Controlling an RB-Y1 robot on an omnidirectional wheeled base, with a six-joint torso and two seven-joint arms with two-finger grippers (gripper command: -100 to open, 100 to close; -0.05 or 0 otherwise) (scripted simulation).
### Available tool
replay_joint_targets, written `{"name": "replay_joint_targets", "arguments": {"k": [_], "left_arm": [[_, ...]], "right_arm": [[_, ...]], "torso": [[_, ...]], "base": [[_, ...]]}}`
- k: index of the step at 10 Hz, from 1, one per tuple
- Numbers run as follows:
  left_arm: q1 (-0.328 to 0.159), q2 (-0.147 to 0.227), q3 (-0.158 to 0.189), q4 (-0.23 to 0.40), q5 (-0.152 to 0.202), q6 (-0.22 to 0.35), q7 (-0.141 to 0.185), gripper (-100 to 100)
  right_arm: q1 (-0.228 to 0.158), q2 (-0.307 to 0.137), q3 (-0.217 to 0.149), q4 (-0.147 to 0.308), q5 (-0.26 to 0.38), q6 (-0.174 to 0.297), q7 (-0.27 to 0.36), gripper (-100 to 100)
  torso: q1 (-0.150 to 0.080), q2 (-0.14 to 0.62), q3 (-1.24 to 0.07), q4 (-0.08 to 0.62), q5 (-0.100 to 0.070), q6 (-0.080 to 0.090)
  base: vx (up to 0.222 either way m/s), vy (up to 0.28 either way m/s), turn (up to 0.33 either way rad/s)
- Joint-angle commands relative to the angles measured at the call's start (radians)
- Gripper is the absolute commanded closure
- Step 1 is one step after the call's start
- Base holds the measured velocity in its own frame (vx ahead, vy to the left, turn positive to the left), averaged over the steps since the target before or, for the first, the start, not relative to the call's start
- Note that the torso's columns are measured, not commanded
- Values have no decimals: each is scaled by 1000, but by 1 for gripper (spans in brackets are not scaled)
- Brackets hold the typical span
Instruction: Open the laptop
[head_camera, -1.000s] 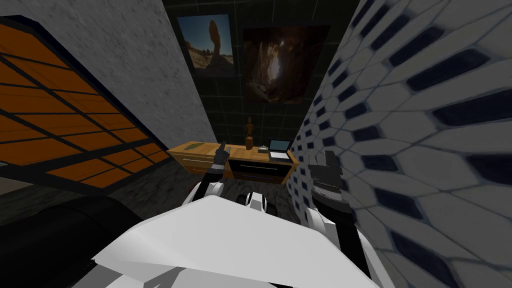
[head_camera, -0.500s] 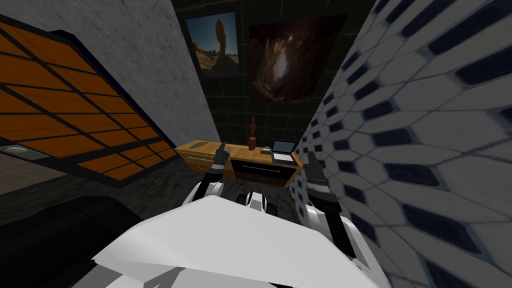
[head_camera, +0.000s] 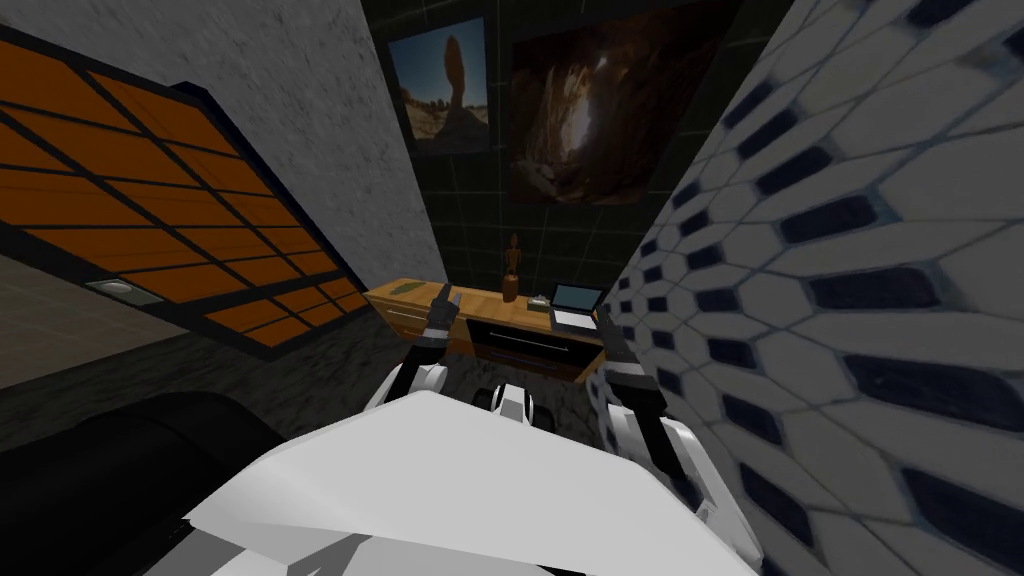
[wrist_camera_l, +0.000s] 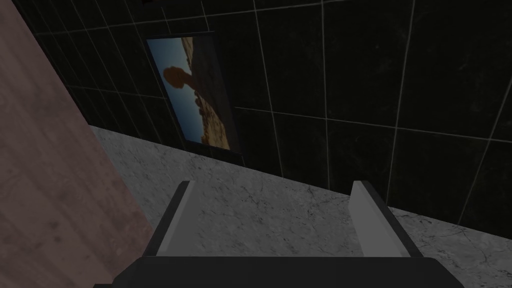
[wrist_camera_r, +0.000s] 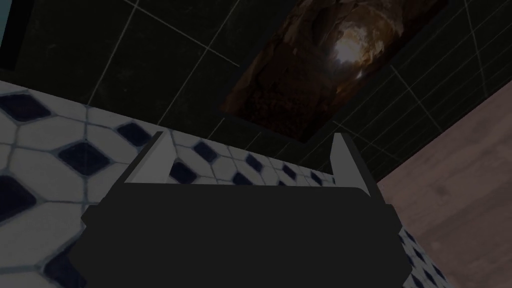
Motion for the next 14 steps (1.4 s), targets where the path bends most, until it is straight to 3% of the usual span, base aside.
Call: {"name": "replay_joint_targets", "arguments": {"k": [1,3,4,6,7,9,10,14], "left_arm": [[0,0,0,0,0,0,0,0],[0,0,0,0,0,0,0,0],[0,0,0,0,0,0,0,0],[0,0,0,0,0,0,0,0],[0,0,0,0,0,0,0,0],[0,0,0,0,0,0,0,0],[0,0,0,0,0,0,0,0],[0,0,0,0,0,0,0,0]], "right_arm": [[-25,-12,2,37,57,36,44,-100],[-61,-32,1,91,124,83,101,-100],[-61,-32,1,91,134,83,101,-100],[-99,-54,0,149,205,134,161,-100],[-99,-54,0,149,214,134,161,-100],[-139,-78,-2,214,281,187,221,-100],[-139,-78,-2,214,297,187,222,-100],[-201,-118,-3,320,418,268,315,-100]], "torso": [[1,-1,0,0,0,0],[0,-1,-1,0,0,0],[0,-2,-1,-1,0,0],[0,0,0,0,0,0],[1,-1,-1,0,0,0],[0,-1,0,0,0,0],[0,-2,-1,0,0,0],[0,-1,-1,0,0,1]], "base": [[34,12,46],[51,8,140],[39,3,75],[43,11,162],[41,11,54],[43,10,147],[44,1,69],[46,7,113]]}}
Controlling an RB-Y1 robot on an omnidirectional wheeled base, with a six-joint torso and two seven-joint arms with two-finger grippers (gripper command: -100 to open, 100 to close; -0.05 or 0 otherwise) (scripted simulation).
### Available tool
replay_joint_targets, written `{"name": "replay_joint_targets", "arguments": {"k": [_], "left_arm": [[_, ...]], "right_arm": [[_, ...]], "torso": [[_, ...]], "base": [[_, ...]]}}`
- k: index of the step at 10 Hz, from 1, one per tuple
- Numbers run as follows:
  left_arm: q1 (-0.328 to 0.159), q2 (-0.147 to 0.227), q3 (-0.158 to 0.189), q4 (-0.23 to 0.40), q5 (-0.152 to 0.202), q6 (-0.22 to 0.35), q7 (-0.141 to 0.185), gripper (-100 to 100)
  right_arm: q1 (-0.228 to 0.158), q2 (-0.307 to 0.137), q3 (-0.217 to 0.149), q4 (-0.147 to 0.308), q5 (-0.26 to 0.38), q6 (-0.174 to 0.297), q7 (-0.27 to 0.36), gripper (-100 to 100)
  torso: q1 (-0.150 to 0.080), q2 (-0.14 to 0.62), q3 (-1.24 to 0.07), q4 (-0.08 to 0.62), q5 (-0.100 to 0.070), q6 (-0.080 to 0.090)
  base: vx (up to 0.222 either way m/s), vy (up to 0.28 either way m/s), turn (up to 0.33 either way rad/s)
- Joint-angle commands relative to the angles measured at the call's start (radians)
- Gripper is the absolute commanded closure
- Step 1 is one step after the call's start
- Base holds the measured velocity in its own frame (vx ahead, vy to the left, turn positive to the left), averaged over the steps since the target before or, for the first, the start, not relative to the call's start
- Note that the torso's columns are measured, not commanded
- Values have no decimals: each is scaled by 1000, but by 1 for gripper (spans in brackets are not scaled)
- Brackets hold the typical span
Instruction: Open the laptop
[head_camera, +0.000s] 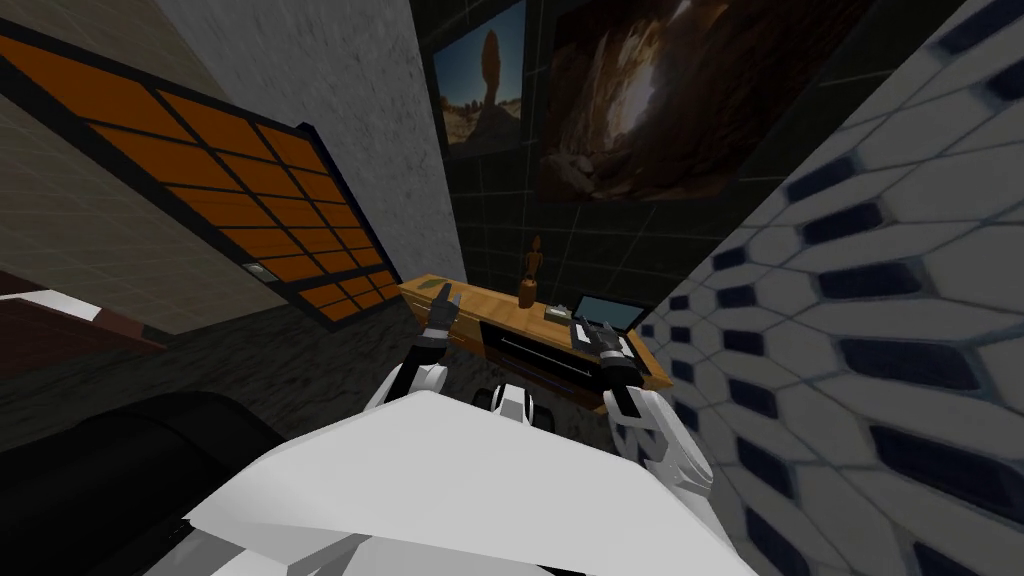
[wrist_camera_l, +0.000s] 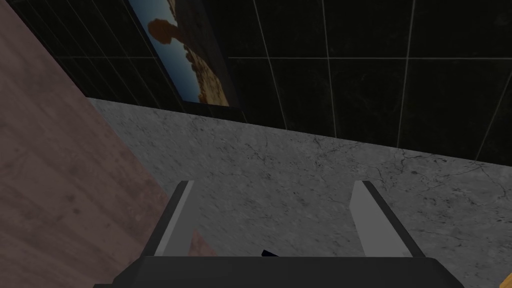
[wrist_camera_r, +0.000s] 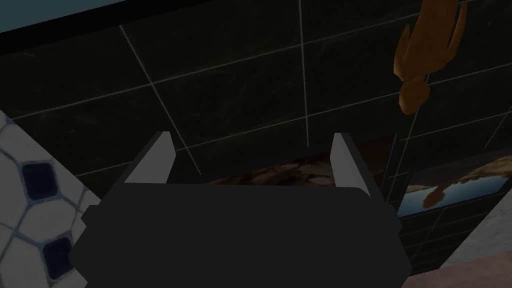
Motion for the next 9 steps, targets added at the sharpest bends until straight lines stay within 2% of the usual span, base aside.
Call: {"name": "replay_joint_targets", "arguments": {"k": [1,2,4,5,7,8,9], "left_arm": [[0,0,0,0,0,0,0,0],[0,0,0,0,0,0,0,0],[0,0,0,0,0,0,0,0],[0,0,0,0,0,0,0,0],[0,0,0,0,0,0,0,0],[0,0,0,0,0,0,0,0],[0,0,0,0,0,0,0,0]], "right_arm": [[-43,-34,-3,76,80,62,65,-100],[-43,-34,-3,79,95,62,65,-100],[-85,-63,-4,155,166,116,127,-100],[-85,-63,-4,155,175,116,127,-100],[-127,-91,-5,222,243,169,186,-100],[-127,-91,-5,232,253,169,186,-100],[-147,-105,-5,269,290,195,214,-100]], "torso": [[0,0,0,0,0,-1],[0,-1,0,0,0,-1],[0,0,0,0,0,-1],[0,-1,0,0,0,-1],[0,0,0,0,0,-1],[0,-1,0,0,0,-1],[0,0,0,0,0,0]], "base": [[57,10,183],[42,-1,97],[47,2,162],[44,-1,62],[44,1,130],[43,-2,78],[35,7,123]]}}
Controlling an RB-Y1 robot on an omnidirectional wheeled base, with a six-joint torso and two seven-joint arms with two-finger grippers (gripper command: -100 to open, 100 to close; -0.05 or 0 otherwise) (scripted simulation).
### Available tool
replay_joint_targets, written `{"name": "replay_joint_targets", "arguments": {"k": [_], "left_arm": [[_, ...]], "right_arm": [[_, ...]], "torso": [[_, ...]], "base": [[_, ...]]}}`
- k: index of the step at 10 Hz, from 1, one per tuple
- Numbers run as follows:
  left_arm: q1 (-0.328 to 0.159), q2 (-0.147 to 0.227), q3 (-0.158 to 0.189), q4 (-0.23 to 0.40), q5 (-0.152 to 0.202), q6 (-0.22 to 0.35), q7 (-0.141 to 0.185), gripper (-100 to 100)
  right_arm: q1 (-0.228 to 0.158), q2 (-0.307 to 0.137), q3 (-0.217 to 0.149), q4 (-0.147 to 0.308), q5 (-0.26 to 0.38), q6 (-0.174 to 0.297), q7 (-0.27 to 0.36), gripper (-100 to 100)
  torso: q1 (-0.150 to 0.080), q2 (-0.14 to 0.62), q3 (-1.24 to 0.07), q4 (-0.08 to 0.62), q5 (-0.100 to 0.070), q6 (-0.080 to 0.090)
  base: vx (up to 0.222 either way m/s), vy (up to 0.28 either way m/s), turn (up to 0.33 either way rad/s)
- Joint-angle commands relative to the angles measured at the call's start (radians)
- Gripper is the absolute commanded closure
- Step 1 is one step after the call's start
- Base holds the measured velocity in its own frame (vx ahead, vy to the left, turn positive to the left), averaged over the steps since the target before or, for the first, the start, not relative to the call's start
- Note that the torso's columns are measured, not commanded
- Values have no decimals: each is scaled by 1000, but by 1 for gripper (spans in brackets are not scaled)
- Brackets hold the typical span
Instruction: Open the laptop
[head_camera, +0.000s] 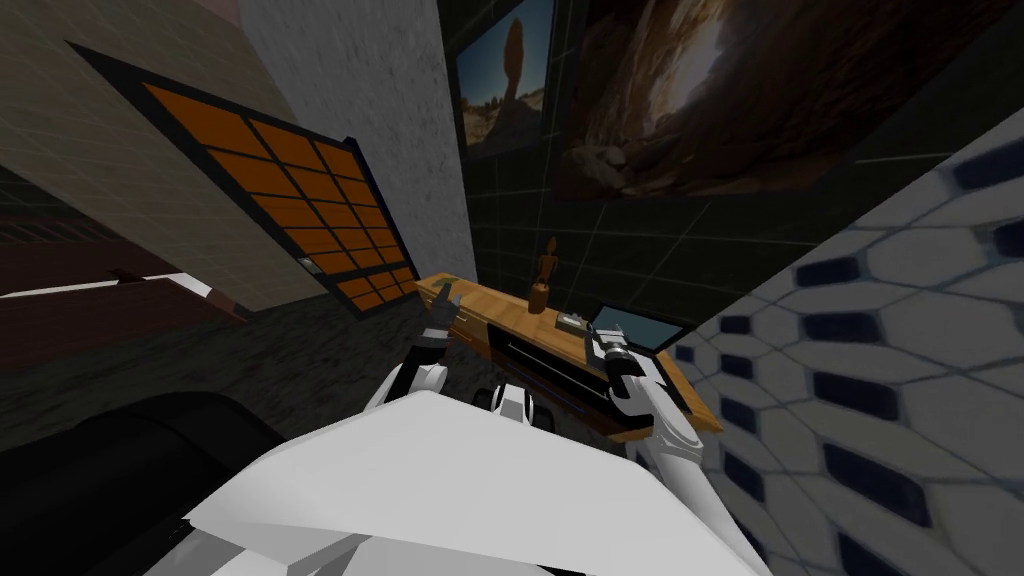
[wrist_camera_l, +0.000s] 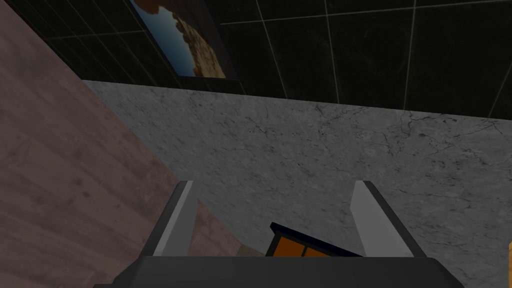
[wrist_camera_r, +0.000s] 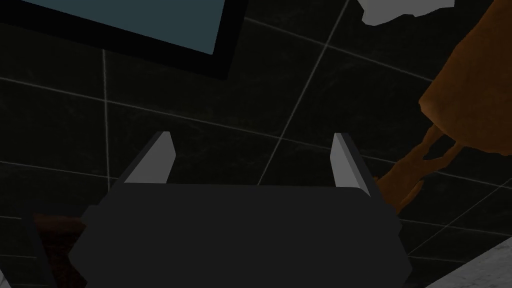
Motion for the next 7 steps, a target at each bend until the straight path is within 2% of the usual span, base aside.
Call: {"name": "replay_joint_targets", "arguments": {"k": [1,2,4,5,7], "left_arm": [[0,0,0,0,0,0,0,0],[0,0,0,0,0,0,0,0],[0,0,0,0,0,0,0,0],[0,0,0,0,0,0,0,0],[0,0,0,0,0,0,0,0]], "right_arm": [[-39,-24,-4,82,75,52,62,-100],[-39,-24,-4,82,87,52,62,-100],[-76,-48,-5,150,146,98,114,-100],[-76,-48,-5,150,155,98,114,-100],[-108,-70,-6,209,216,140,160,-100]], "torso": [[0,0,0,0,0,-1],[0,0,0,0,0,-1],[0,0,0,0,0,-1],[0,-1,0,0,0,-1],[0,1,1,0,0,0]], "base": [[39,-1,144],[37,-5,62],[50,1,135],[39,-3,51],[33,-2,122]]}}
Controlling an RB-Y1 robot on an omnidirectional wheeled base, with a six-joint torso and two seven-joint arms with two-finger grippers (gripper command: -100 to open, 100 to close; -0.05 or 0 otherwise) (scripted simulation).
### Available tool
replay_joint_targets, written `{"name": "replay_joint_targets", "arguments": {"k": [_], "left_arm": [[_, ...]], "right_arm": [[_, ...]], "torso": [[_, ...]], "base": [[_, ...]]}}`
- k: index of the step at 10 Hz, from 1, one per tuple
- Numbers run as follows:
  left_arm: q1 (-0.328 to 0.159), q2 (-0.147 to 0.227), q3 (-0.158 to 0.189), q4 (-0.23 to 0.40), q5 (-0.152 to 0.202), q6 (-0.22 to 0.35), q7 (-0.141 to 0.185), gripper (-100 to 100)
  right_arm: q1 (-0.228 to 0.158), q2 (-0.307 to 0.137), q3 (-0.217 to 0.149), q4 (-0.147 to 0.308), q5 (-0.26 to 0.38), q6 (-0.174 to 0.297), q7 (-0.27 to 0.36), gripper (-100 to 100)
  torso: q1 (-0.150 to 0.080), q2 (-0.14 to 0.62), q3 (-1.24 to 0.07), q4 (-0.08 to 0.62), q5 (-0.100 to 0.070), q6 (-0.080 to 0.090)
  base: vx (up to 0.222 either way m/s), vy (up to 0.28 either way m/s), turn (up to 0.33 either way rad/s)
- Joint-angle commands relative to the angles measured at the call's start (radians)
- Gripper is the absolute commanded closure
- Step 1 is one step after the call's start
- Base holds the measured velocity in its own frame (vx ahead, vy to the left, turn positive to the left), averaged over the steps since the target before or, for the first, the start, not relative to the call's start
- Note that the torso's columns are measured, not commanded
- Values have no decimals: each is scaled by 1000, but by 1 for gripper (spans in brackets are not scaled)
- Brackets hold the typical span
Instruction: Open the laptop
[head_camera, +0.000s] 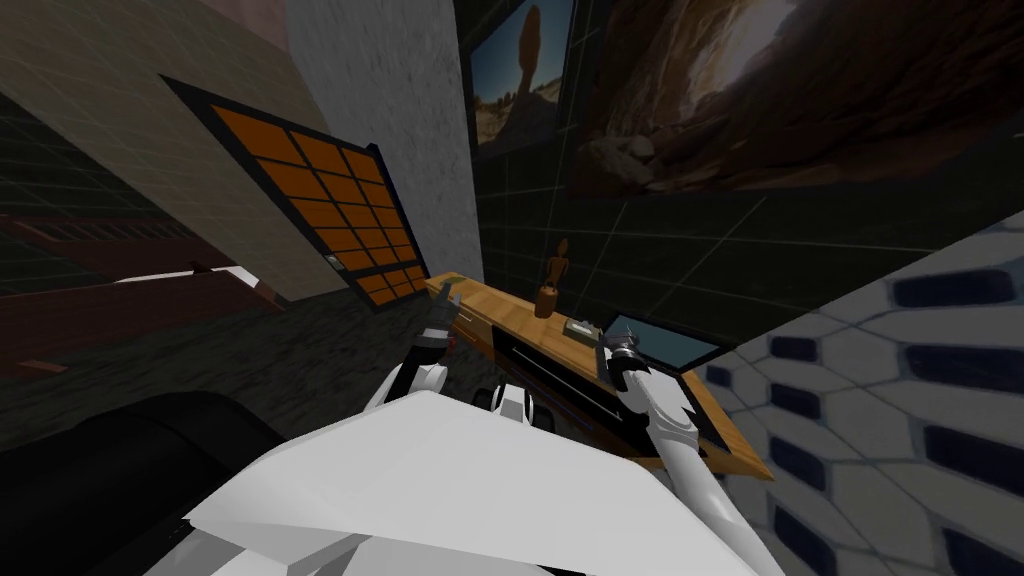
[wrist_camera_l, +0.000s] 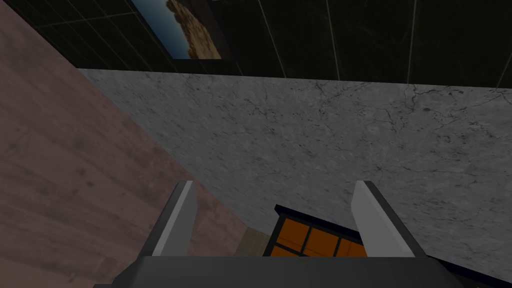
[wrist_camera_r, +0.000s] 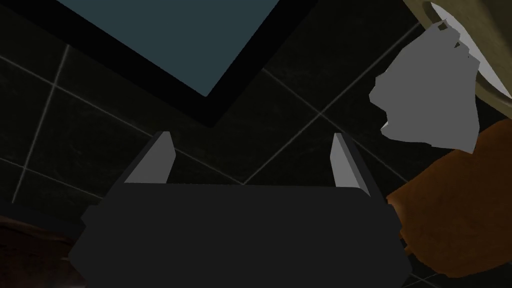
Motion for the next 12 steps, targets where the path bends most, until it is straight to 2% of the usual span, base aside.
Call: {"name": "replay_joint_targets", "arguments": {"k": [1,4,7,8,9,12], "left_arm": [[0,0,0,0,0,0,0,0],[0,0,0,0,0,0,0,0],[0,0,0,0,0,0,0,0],[0,0,0,0,0,0,0,0],[0,0,0,0,0,0,0,0],[0,0,0,0,0,0,0,0]], "right_arm": [[-41,-38,9,68,59,60,62,-100],[-76,-68,8,130,127,105,113,-100],[-96,-89,7,165,168,132,144,-100],[-93,-85,7,160,163,126,136,-100],[-100,-66,9,148,141,145,182,-100],[-108,-36,12,128,105,170,251,-100]], "torso": [[0,-1,0,0,0,0],[0,-1,-1,0,0,0],[0,0,0,0,0,0],[0,0,0,0,0,0],[0,0,0,0,0,0],[-2,-1,-1,0,0,0]], "base": [[42,-10,136],[42,-5,98],[28,-2,63],[9,-2,11],[4,-40,38],[-3,-76,38]]}}
